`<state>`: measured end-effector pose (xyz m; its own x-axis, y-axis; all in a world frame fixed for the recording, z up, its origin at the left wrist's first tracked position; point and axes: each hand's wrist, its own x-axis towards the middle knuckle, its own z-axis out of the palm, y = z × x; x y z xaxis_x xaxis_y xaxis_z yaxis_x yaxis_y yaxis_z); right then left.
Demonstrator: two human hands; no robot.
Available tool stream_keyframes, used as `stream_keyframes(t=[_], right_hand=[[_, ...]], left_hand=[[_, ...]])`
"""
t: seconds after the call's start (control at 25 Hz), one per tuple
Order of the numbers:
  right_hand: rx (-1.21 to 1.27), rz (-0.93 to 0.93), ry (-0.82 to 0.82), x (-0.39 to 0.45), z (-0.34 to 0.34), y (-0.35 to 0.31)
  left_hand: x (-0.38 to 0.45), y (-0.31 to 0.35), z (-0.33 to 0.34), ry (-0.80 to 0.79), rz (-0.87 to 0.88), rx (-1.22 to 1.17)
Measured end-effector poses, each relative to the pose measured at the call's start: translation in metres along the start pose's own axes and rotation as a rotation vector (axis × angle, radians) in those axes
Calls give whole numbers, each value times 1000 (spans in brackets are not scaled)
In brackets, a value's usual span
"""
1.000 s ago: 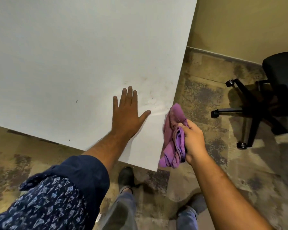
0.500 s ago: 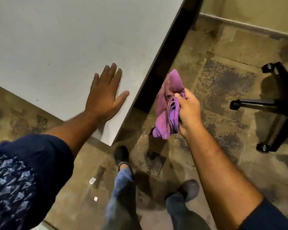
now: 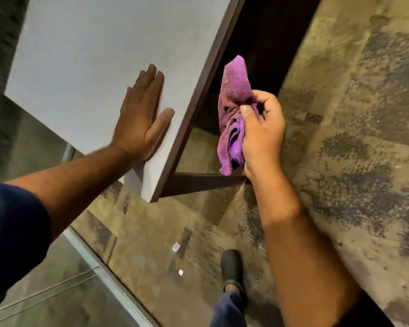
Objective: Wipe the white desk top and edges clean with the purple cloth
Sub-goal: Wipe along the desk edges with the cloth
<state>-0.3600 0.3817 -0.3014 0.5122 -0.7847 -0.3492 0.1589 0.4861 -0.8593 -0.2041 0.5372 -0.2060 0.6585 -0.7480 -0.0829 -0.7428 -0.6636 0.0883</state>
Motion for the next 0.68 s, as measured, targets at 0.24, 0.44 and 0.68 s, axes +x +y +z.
stream_keyframes(t=[0.24, 0.44, 0.68], right_hand=[[-104, -188, 39, 18, 49, 1], [-112, -210, -22, 23, 62, 24], [25, -286, -44, 28, 60, 47]], left_hand=[[0, -2, 3, 13, 3, -17], [-1, -8, 6, 36, 10, -64], [0, -11, 9, 55, 40, -83]])
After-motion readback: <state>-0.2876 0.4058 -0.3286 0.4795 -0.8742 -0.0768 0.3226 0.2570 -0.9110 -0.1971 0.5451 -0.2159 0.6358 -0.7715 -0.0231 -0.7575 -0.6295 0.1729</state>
